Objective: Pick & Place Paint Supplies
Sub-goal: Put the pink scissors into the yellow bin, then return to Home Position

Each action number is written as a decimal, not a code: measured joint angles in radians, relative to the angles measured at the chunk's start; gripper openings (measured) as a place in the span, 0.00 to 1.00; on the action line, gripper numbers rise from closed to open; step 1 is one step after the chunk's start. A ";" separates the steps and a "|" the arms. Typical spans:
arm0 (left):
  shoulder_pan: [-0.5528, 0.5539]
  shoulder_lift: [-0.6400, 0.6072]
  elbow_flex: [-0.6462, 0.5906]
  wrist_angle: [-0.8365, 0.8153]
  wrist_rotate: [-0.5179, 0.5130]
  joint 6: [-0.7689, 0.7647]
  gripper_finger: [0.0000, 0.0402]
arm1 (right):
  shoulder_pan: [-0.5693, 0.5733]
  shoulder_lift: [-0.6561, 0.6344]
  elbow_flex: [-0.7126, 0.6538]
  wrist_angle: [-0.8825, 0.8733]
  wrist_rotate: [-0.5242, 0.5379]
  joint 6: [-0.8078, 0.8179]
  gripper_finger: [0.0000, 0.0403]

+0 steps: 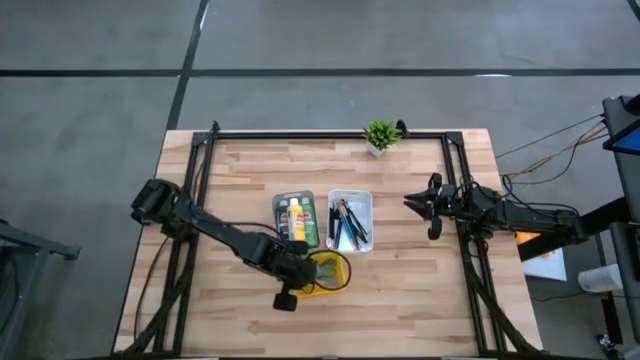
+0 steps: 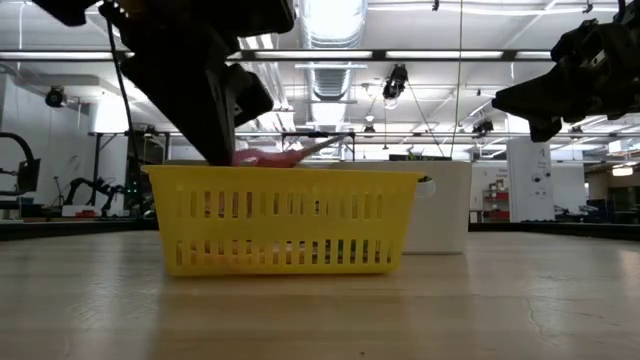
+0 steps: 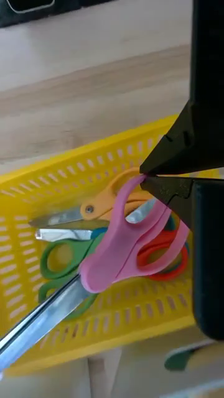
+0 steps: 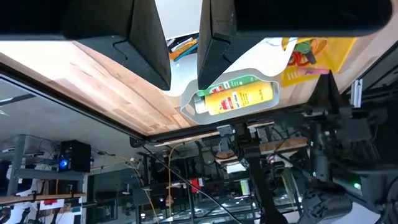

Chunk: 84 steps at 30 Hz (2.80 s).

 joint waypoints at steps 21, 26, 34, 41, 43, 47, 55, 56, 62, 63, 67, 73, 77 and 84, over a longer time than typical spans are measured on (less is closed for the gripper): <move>0.005 0.003 -0.017 0.029 0.019 -0.031 0.01 | 0.000 0.000 0.000 0.000 0.000 0.000 0.19; 0.006 0.003 -0.018 0.041 0.019 -0.052 0.01 | 0.000 0.000 0.000 0.000 0.000 0.000 0.19; 0.008 0.003 -0.018 0.046 0.019 -0.068 0.10 | 0.000 0.000 0.000 0.000 0.000 0.000 0.19; 0.008 0.003 -0.019 0.046 0.019 -0.067 0.20 | 0.000 0.000 0.000 0.000 0.000 0.000 0.19; 0.008 0.003 -0.019 0.046 0.019 -0.067 0.20 | 0.000 0.000 0.000 0.000 0.000 0.000 0.19; 0.008 0.003 -0.019 0.046 0.019 -0.069 0.21 | 0.000 0.000 0.000 0.000 0.000 0.000 0.19; 0.012 0.000 0.014 0.029 0.021 -0.092 0.21 | 0.000 0.000 0.000 0.000 0.000 0.000 0.19; 0.015 -0.003 0.024 0.021 0.021 -0.100 0.21 | 0.000 0.000 0.000 0.000 0.000 0.000 0.19; 0.040 -0.005 0.111 -0.074 0.018 -0.130 0.21 | 0.000 0.000 0.000 0.000 0.000 0.000 0.19; 0.047 -0.005 0.131 -0.091 0.018 -0.130 0.21 | 0.000 0.000 0.000 0.000 0.000 0.000 0.19; 0.082 -0.012 0.205 -0.143 0.001 -0.130 0.21 | 0.000 0.000 0.000 0.000 0.000 0.000 0.19; 0.144 -0.086 0.247 -0.054 -0.063 -0.069 0.21 | 0.000 0.001 0.000 0.000 0.000 0.000 0.19; 0.195 -0.159 0.242 0.029 -0.073 -0.024 0.19 | 0.000 0.002 0.000 0.000 0.000 0.000 0.19; 0.287 -0.259 0.240 0.068 -0.073 0.087 0.03 | 0.000 0.002 0.000 0.000 0.000 0.000 0.19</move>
